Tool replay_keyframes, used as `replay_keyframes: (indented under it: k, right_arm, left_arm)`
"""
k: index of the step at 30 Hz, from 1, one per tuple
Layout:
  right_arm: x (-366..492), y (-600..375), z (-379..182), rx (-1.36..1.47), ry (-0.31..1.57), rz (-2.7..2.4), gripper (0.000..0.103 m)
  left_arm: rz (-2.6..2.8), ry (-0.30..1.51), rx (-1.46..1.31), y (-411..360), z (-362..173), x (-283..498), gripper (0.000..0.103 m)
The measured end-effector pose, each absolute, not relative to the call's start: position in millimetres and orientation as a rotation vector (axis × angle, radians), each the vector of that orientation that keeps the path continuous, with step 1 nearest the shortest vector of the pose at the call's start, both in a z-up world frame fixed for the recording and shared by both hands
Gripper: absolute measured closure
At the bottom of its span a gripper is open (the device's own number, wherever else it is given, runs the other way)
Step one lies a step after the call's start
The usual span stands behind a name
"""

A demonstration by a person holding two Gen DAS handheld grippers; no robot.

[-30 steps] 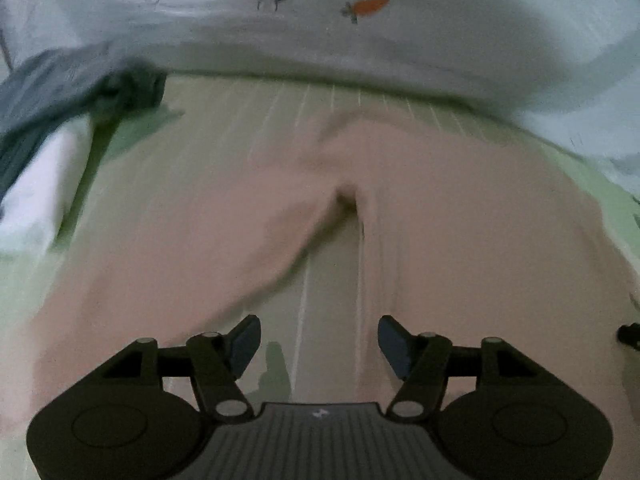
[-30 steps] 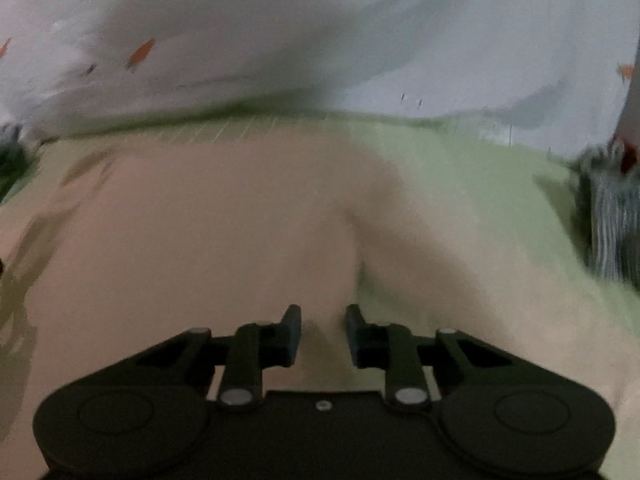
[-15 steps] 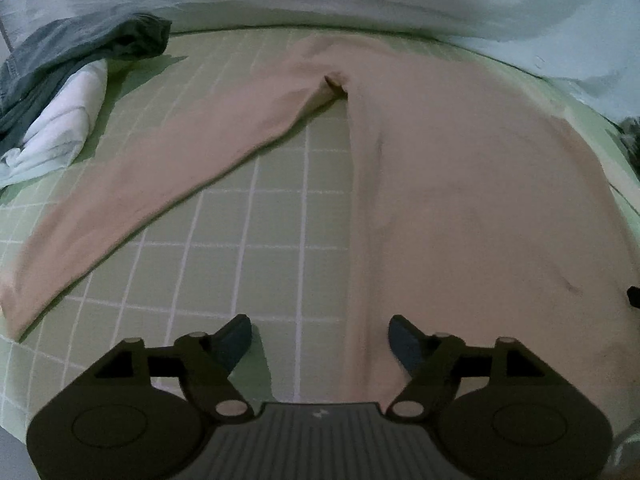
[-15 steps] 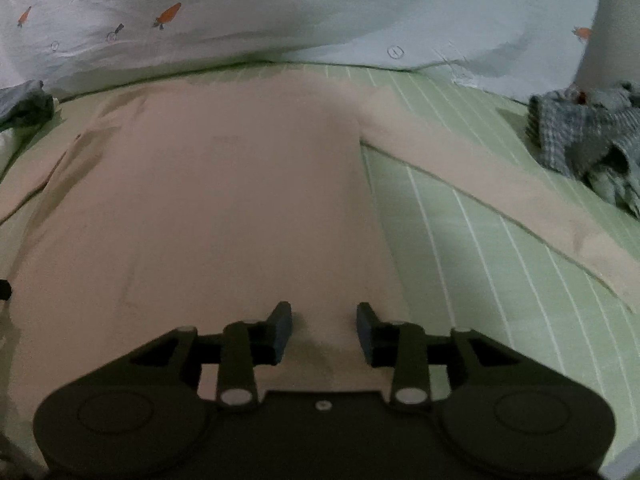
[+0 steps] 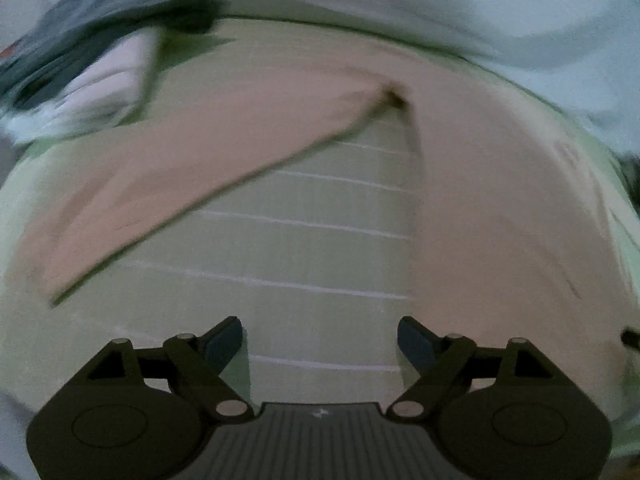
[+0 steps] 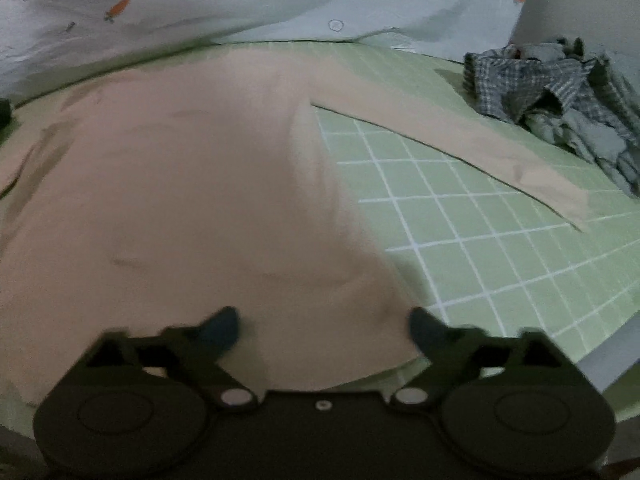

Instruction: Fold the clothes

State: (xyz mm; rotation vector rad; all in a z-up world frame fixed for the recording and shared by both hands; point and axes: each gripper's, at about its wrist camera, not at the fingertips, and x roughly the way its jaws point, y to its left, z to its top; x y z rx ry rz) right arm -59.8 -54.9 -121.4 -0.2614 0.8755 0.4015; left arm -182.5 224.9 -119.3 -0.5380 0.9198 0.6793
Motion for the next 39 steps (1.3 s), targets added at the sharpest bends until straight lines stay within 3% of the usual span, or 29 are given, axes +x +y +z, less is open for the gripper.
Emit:
replay_keyframes:
  k: [12,21,26,28,30,32,33,39]
  right_arm:
    - [-82.9,21.0,-120.9,-0.275,0.827,0.561,0.000]
    - [-96.0,45.2,-134.7,-0.204,0.789,0.488,0.000]
    - [-99.1,43.4,-136.3,-0.189,0.750,0.484,0.000]
    - [-98.8,43.1,-136.3,-0.190,0.745,0.486,0.000]
    - [-97.9,42.7,-136.3,-0.192,0.742,0.492,0.000]
    - [-95.8,42.3,-136.6,-0.196,0.742,0.502,0.000]
    - [-94.0,42.0,-136.7,-0.198,0.742,0.508,0.000]
    - [-84.5,41.7,-135.9,-0.221,0.744,0.566,0.000]
  left_arm:
    - [1.081,0.757,-0.736,311.6,-110.3,-282.7,0.016]
    - [1.041,0.775,-0.730,338.6,-124.3,-287.8,0.006]
    - [0.989,0.807,-0.688,343.7,-126.6,-271.8,0.006]
    - [0.932,0.805,-0.669,343.3,-124.4,-259.6,0.018]
    - [0.871,0.797,-0.652,341.7,-121.5,-246.4,0.037]
    - [0.804,0.786,-0.647,339.7,-120.6,-230.5,0.075]
    - [0.775,0.776,-0.642,338.6,-119.7,-222.2,0.082]
    - [0.656,0.693,-0.580,327.9,-93.5,-171.0,0.088]
